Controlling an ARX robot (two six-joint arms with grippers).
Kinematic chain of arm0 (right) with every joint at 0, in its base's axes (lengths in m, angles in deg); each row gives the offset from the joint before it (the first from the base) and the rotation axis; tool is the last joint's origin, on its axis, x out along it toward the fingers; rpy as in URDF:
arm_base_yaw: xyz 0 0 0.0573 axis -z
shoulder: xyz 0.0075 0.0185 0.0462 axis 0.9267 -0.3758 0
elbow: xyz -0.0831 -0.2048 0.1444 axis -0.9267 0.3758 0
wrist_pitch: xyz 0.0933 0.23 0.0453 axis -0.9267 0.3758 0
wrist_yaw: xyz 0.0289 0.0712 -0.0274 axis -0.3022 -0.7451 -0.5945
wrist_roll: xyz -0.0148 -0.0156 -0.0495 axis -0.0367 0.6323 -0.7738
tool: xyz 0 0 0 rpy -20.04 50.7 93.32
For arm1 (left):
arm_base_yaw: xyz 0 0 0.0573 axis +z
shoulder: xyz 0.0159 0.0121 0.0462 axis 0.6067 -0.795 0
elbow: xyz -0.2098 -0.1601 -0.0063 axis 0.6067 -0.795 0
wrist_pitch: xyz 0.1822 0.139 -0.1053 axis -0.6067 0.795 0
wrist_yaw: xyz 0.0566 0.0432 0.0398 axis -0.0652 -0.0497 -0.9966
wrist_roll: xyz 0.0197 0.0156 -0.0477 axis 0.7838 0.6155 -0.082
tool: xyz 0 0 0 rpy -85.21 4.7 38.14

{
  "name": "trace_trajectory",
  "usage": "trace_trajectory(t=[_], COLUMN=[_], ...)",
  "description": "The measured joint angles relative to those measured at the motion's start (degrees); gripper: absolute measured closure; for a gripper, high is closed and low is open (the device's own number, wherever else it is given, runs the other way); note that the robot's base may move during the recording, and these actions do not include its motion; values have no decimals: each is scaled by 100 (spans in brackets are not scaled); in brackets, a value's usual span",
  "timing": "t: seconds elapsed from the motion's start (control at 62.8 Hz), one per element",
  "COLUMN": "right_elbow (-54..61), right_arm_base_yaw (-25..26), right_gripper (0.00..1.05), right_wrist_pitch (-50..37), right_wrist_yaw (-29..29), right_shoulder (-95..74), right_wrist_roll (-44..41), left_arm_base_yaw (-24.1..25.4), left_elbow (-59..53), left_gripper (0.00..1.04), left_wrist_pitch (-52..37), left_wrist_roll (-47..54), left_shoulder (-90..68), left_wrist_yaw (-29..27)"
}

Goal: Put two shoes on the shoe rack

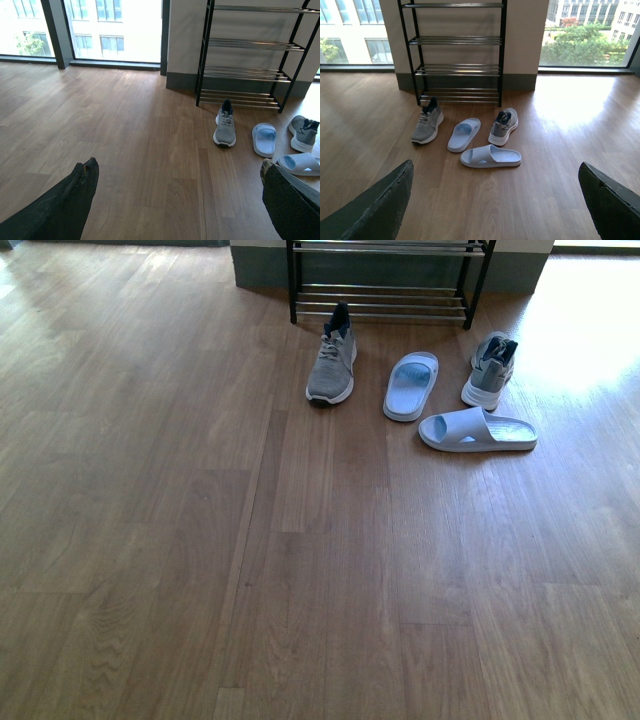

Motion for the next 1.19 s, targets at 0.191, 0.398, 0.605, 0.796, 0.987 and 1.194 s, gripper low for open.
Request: trace_trajectory(t=[0.191,0.398,0.605,0.796,0.987,1.194], right_elbow=[0,0,0,0,0,0], right_arm_base_yaw=[0,0,0,0,0,0], right_gripper=[9,9,9,9,9,9], right_wrist_pitch=[0,0,0,0,0,0], right_wrist_yaw=[0,0,0,0,0,0], right_shoulder=[0,0,0,0,0,0], right_wrist_roll=[0,0,0,0,0,0], left_arm_base_yaw=[0,0,0,0,0,0], left_elbow=[0,0,0,0,0,0], left_gripper=[9,9,9,9,9,9], left_wrist_pitch=[-2,-2,-2,0,0,-2], left_wrist_roll=[0,0,0,0,0,0], left_shoulder=[0,0,0,0,0,0], left_wrist_yaw=[0,2,2,0,2,2])
